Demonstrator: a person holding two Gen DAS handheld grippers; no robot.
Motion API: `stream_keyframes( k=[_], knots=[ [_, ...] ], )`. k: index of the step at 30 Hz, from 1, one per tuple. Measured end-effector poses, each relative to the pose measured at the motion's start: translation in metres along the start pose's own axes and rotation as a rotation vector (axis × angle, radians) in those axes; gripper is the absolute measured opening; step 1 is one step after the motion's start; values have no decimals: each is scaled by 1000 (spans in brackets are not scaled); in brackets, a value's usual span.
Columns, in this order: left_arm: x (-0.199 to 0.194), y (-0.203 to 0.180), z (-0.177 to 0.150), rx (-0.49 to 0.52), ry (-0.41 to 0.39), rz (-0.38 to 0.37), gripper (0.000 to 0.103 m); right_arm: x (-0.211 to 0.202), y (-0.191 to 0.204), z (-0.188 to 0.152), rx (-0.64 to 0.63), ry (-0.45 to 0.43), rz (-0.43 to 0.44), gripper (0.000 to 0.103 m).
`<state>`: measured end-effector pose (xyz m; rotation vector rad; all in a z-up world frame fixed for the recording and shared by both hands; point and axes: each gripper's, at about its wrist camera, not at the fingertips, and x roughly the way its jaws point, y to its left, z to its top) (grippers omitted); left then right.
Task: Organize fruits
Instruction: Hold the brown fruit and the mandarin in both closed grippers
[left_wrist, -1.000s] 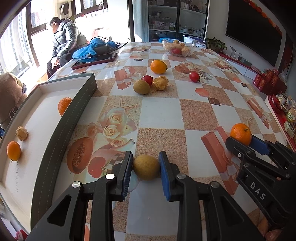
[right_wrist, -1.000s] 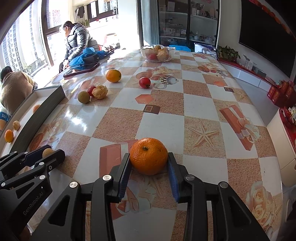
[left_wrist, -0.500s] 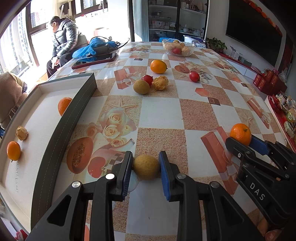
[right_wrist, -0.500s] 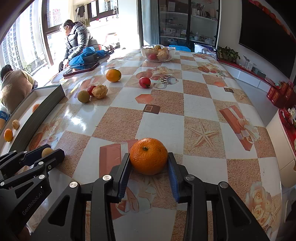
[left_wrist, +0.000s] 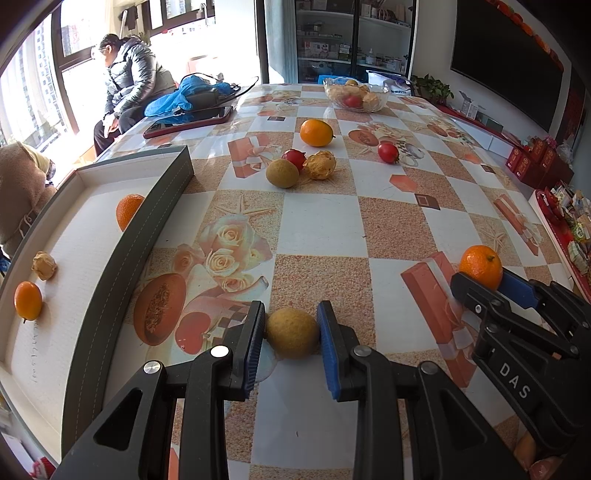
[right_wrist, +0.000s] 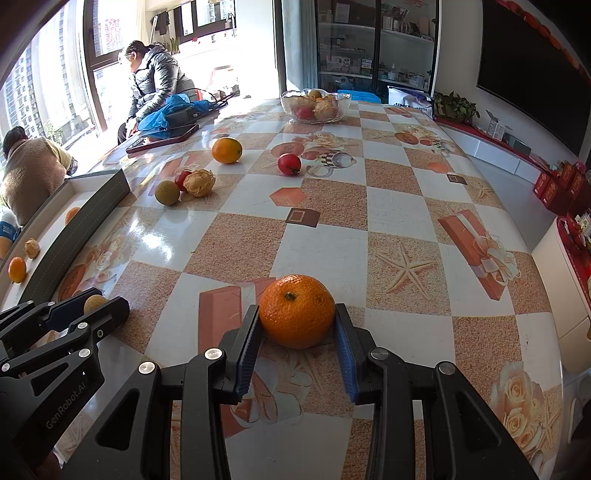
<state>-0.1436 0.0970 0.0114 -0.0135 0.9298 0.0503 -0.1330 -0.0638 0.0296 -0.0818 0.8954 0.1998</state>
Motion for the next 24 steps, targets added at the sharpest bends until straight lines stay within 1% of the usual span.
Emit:
stream_keyframes(
  k=[10,20,24],
  knots=[
    [-3,-3,-4,-4,16,-27,32,0,1,0,-1,0,-1,39],
    [-8,1,-2,-33,37,-94,32,0,1,0,-3,0,-3,39],
    [-13,4,-1,-36,33,-102,32,0,2,0,-12,3,-12,39]
  ],
)
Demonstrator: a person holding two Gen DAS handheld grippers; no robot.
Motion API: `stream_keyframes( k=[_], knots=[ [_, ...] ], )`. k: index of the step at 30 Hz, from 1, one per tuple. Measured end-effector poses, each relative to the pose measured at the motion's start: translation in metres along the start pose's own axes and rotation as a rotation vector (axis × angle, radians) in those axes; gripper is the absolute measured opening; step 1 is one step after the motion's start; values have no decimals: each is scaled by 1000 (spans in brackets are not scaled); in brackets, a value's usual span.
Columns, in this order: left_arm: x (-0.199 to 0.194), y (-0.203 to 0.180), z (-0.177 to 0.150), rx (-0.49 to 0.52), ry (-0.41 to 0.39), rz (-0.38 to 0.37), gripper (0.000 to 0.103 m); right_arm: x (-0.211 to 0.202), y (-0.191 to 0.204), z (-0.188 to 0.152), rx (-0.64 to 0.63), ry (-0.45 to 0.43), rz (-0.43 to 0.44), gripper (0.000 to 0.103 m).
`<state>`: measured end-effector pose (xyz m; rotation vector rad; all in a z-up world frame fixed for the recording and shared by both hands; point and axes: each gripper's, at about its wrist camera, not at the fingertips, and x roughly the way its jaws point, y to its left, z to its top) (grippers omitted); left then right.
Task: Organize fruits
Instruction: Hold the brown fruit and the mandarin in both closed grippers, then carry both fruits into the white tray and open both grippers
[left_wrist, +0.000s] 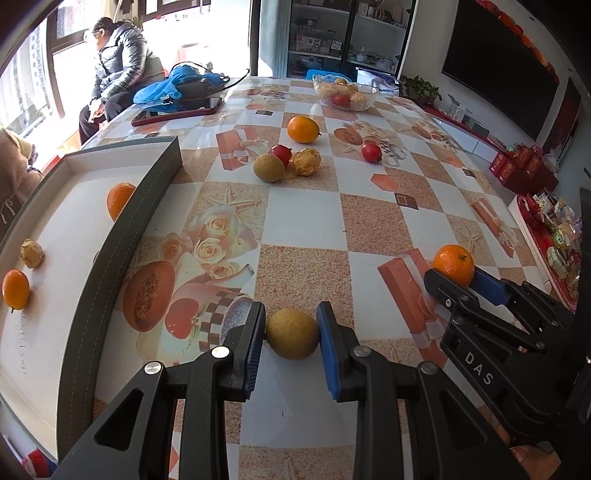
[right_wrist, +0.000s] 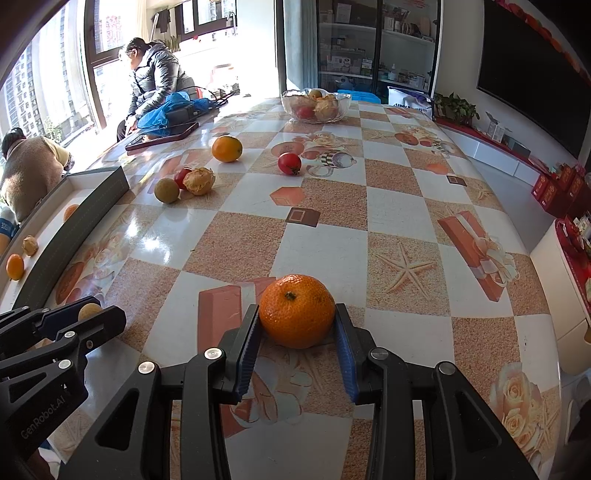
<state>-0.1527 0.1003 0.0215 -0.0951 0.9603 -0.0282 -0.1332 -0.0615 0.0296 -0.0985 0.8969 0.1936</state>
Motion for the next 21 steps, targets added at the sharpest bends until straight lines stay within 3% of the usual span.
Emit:
stream_keyframes(
  k=[7,11,21],
  knots=[
    [-25,11,4,-24,-60,-17,32,0,1,5,-5,51,-12,39],
    [-41,24,12,-53,-94,-16,32,-4,4,13,18,85,30,39],
    [-78,70,34,-99,-130,-25,32,-36,41,61,4,56,169,39]
  ],
)
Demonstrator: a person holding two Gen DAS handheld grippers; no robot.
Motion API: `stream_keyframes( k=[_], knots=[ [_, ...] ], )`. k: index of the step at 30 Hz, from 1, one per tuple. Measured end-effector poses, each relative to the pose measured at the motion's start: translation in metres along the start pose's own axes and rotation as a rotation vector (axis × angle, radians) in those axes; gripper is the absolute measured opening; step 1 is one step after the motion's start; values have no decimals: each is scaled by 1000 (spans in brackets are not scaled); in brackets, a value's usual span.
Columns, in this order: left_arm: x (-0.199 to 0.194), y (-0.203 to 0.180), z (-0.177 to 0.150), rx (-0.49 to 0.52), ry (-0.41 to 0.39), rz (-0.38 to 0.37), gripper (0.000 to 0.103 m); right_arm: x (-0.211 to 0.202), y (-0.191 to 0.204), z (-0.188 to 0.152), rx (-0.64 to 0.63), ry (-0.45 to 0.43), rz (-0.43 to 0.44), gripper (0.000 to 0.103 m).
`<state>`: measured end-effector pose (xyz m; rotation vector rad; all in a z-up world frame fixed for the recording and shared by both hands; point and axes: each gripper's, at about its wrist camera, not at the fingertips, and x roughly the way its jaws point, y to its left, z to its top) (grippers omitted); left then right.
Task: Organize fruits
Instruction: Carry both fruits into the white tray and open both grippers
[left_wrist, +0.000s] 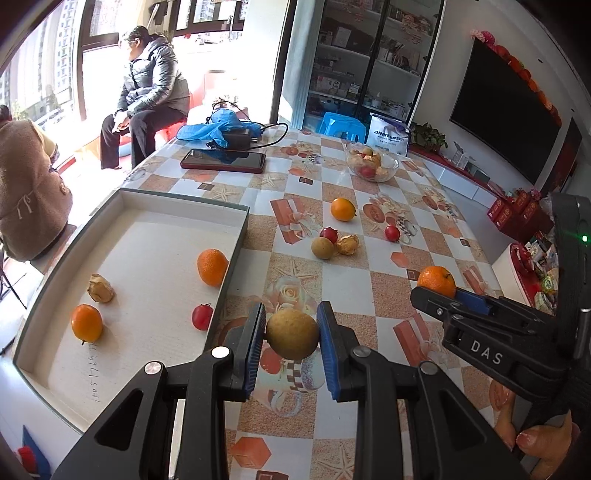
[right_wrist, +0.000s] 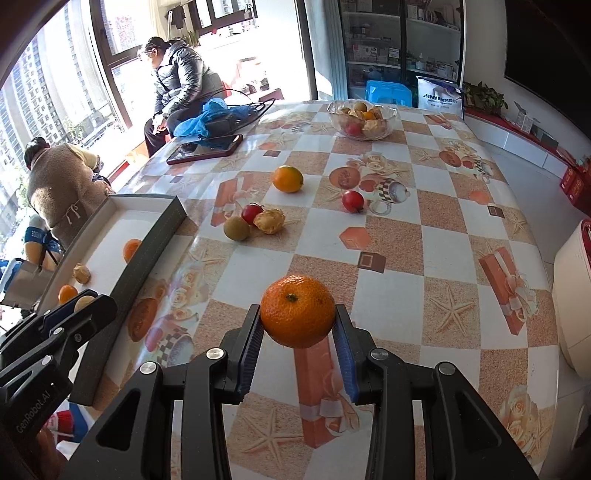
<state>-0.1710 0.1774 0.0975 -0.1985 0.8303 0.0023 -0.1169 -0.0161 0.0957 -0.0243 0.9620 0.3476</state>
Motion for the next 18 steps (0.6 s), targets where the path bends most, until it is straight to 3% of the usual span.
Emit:
stream_keyframes(
  k=[6,11,18],
  knots=[
    [-16,43,14,-34,12,17,32,-2,42,25,-43,17,91,39],
    [-15,88,19,-88,35,99,32,4,75,36,-72,57,173,39],
    [-9,132,30,-132,64,151,32,24,113,54,-107,108,227,39]
  ],
)
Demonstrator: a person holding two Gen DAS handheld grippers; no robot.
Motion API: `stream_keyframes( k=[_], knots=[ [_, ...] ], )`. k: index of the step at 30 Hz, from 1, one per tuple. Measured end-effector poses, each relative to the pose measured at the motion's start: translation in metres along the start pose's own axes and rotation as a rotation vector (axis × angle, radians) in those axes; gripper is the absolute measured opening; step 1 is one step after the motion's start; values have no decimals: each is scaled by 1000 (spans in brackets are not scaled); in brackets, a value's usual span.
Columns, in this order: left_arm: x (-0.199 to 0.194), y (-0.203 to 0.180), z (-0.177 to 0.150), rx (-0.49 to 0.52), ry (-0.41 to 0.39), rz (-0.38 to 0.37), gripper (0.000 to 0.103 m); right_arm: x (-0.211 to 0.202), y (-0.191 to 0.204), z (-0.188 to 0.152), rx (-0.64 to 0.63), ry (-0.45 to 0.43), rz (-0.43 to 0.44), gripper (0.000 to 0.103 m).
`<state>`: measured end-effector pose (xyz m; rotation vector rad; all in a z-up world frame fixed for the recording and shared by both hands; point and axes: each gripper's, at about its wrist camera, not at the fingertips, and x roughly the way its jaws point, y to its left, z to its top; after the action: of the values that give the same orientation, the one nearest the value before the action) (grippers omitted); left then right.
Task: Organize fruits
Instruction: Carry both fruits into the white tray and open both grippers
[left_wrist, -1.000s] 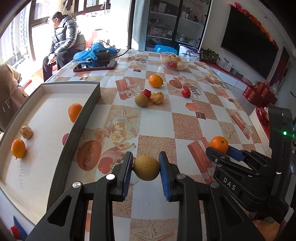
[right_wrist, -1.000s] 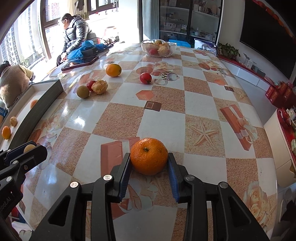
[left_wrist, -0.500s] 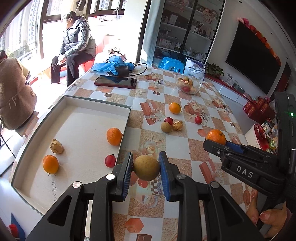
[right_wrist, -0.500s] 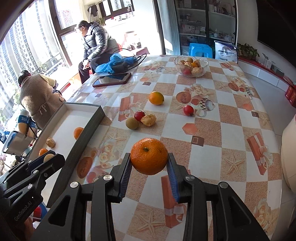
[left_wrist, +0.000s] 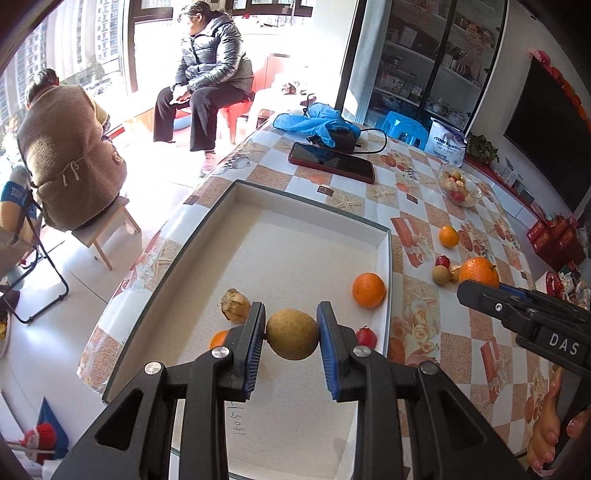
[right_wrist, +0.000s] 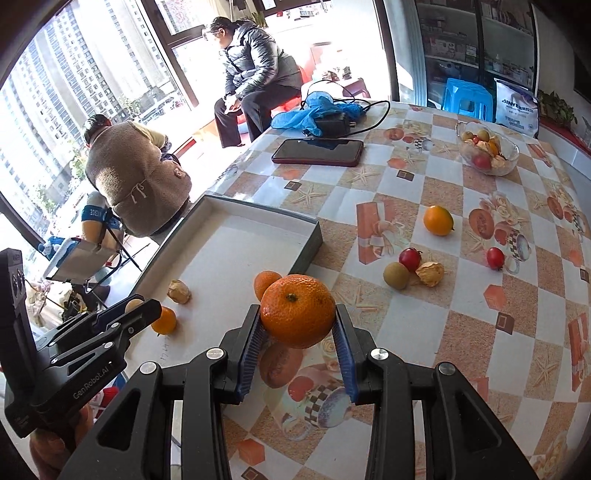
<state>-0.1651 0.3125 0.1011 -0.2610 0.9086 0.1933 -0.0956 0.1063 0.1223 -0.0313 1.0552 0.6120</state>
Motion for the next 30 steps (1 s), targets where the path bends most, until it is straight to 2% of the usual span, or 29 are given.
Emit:
stream_keyframes(
  k=[3,8,13,18,30],
  knots=[
    [3,15,11,-26,8,2,32,10,12,11,-11,19,26,39],
    [16,24,13,0,11,84,32,34,33,19,-36,60,61,39],
    [45,27,-7,4,91,94,32,66,52,5,-82,136,79,39],
    [49,24,-12,25,84,113,31,84,58,-9,-114,187,68,39],
    [49,19,-12,47,71,155,33,91,63,-9,-158,191,36,39]
  ],
)
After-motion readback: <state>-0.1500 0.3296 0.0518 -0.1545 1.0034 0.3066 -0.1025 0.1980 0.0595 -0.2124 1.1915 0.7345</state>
